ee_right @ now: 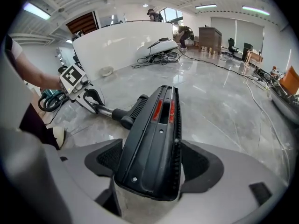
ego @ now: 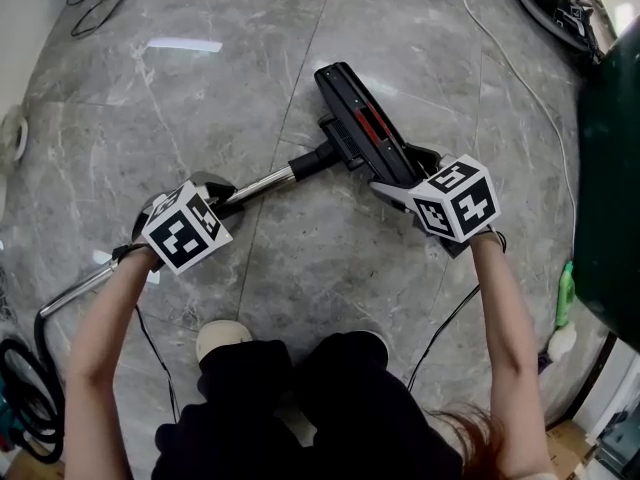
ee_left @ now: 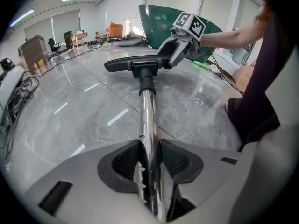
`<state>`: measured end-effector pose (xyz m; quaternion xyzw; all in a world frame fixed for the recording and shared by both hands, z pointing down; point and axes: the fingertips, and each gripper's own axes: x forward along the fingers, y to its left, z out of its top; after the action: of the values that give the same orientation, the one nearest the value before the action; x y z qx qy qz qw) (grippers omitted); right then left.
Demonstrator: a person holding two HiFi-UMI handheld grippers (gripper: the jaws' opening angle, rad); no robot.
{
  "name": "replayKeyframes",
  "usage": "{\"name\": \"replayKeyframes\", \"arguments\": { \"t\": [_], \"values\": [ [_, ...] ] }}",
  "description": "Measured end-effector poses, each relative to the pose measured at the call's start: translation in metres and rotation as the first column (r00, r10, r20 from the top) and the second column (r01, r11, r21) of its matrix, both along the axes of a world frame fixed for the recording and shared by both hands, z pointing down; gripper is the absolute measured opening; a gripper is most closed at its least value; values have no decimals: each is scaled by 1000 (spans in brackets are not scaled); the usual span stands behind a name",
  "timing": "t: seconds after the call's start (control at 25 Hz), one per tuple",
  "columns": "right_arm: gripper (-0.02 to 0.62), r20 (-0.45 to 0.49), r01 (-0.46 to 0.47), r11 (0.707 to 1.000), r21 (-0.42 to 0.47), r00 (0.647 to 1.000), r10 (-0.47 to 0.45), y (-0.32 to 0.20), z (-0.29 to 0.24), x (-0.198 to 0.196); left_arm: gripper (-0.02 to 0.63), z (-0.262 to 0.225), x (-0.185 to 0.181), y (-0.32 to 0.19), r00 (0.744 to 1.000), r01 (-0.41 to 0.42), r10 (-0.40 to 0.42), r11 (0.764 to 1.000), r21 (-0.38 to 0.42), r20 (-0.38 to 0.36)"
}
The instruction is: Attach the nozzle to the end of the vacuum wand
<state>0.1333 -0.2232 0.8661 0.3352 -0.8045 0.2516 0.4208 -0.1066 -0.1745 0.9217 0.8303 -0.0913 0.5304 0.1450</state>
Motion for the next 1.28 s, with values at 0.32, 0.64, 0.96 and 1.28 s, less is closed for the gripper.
{"name": "replayKeyframes", "arguments": {
  "t": [0.32, 0.64, 0.96, 1.28],
  "values": [
    [391, 21, -9, 997, 77, 1000, 7, -9, -7, 0, 158, -8, 1, -3, 1000, -27, 28, 994, 110, -9],
    [394, -83, -2, 984, 180, 996, 17, -3, -26, 12, 272, -35, -31, -6, 1000, -18, 17, 989, 144, 9],
    [393, 220, -224, 943, 247, 961, 171, 17, -86, 33, 268, -84, -30, -17, 917, 317, -277, 943, 101, -287],
    [15, 647, -478, 850, 222, 724, 238, 25, -93, -45, 11, -115, 2, -36, 554, 628, -477, 777, -34, -682]
  ]
}}
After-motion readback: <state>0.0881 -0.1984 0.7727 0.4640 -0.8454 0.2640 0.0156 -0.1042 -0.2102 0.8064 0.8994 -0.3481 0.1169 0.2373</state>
